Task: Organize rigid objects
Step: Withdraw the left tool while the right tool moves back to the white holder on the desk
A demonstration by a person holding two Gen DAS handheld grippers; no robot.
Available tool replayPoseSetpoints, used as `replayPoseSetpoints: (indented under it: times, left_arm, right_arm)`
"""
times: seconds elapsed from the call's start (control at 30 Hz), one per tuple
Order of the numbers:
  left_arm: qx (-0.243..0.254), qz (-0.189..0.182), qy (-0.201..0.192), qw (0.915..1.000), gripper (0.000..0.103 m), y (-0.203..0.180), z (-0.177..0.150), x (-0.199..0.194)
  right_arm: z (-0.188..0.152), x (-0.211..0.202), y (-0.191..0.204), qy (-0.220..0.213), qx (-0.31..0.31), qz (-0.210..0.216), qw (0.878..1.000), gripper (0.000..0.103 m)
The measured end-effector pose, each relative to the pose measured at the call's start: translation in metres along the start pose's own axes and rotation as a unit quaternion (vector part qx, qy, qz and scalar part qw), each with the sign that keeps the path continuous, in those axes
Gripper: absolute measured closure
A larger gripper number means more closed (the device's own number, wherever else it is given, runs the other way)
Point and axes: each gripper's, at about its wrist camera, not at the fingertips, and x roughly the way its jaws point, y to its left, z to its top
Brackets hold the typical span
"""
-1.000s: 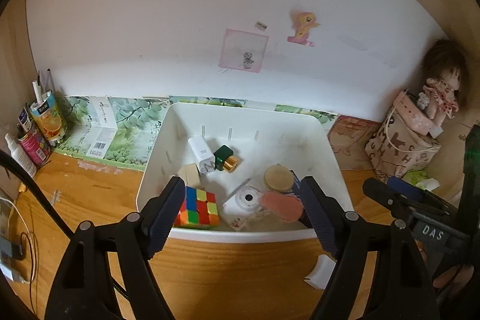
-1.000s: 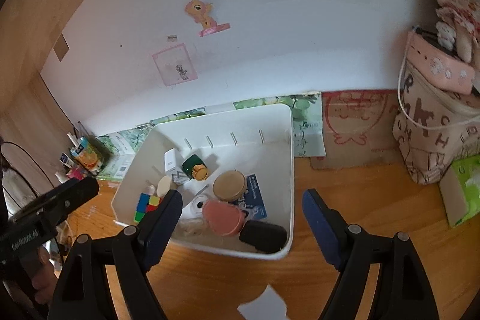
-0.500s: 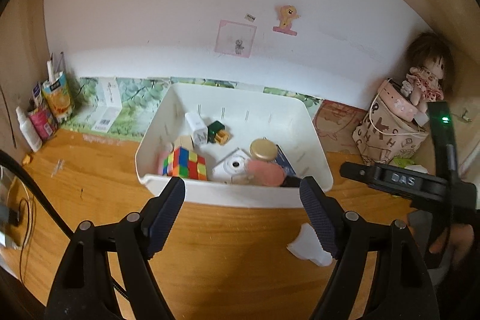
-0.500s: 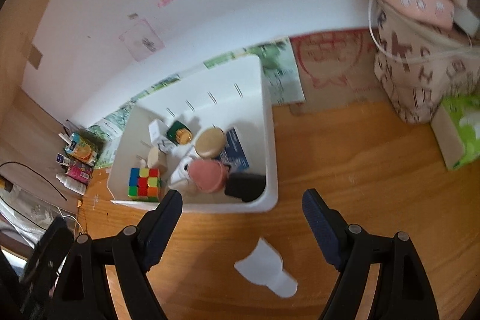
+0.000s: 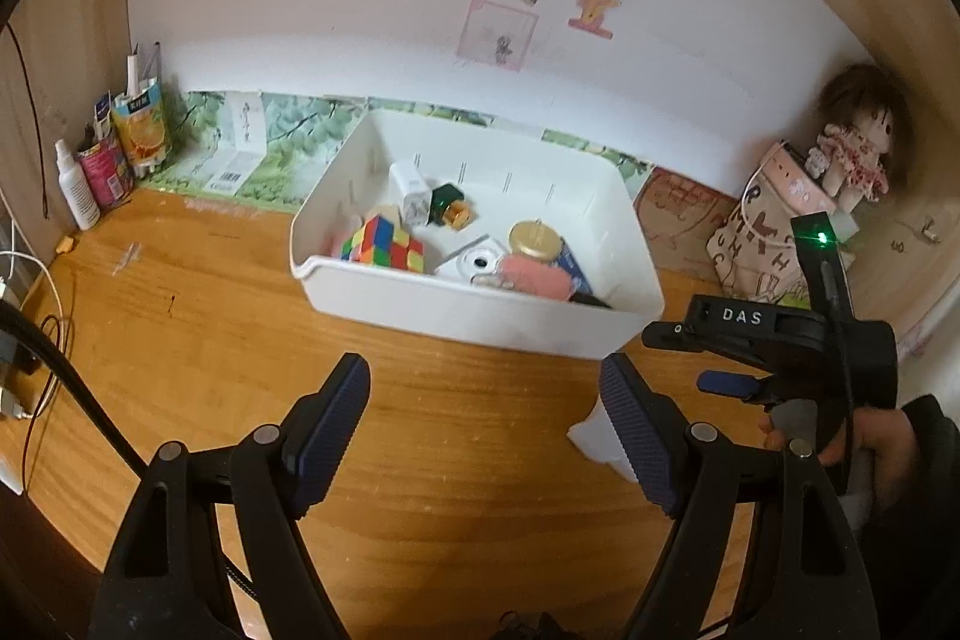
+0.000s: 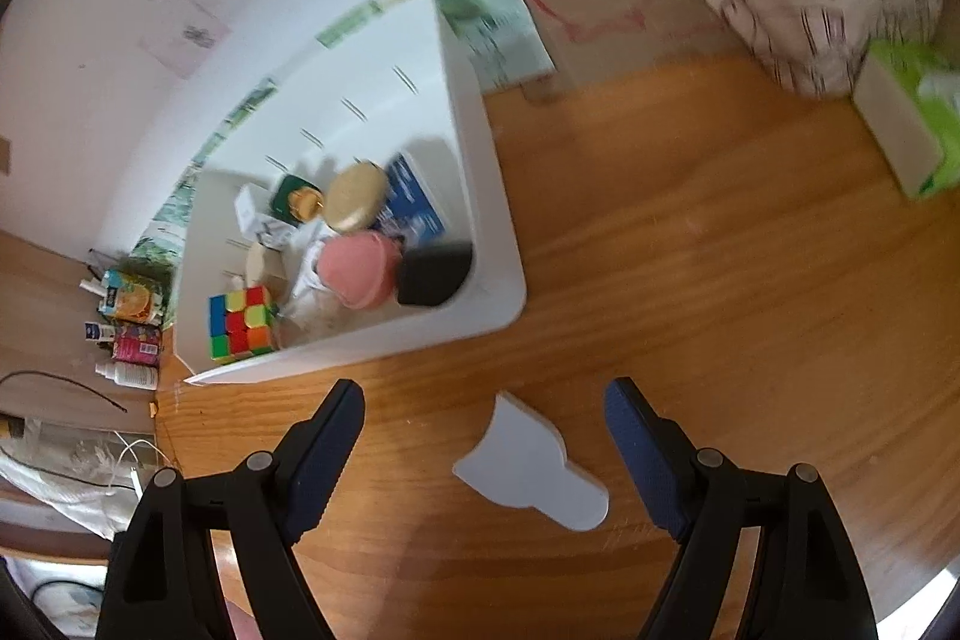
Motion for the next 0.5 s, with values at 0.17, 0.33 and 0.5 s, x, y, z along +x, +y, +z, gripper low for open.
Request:
replayPoseSetpoints:
  times: [0.17,0.33,0.5]
  left_arm:
    - [-0.013,0.008,0.015,0.9998,0.021,0.009,-0.008,0.002]
    - [-0.031,0.016,0.028,0.9990,0.021,0.019,-0.013,0.007]
    - [-0.044,0.020,0.035,0.9982,0.021,0.025,-0.014,0.011]
  right_arm:
    - [-0.004,0.019,-0.006,0.036,0.026,-0.022,0.999,0.020]
    - [-0.007,0.039,-0.009,0.069,0.037,-0.051,0.996,0.020]
    - [-0.011,0.055,-0.012,0.097,0.041,-0.070,0.992,0.020]
